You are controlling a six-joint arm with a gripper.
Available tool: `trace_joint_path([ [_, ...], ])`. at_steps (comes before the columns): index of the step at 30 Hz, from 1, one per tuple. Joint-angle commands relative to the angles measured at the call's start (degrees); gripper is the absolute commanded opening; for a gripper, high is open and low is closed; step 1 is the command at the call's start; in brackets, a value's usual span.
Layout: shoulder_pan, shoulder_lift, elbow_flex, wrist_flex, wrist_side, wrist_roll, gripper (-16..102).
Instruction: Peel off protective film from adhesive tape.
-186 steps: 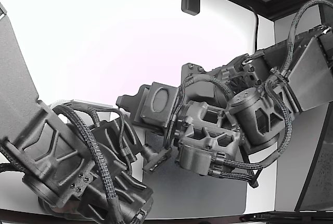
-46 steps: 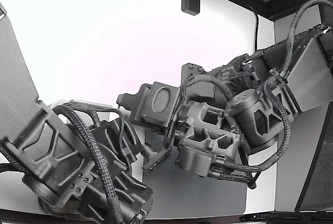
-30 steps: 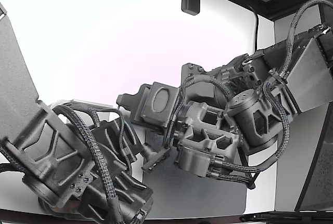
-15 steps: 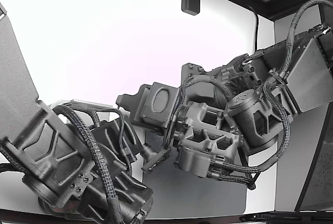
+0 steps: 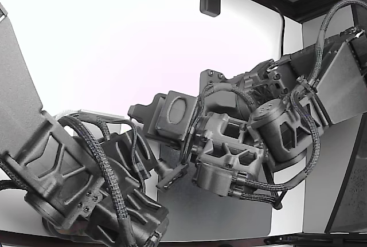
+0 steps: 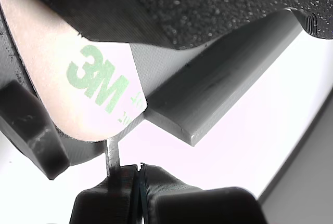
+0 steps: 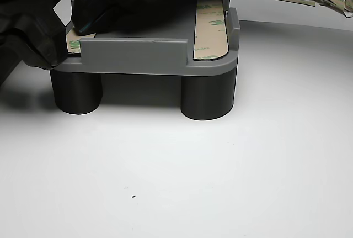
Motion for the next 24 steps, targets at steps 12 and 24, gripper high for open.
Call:
trace_joint_path([
  [12,-0.4,1.1,-2.1,-0.2,-0.5,0.6,-11],
  [24,0.1,1.8,-1.8,-0.6,-0.9,1.1,-11],
])
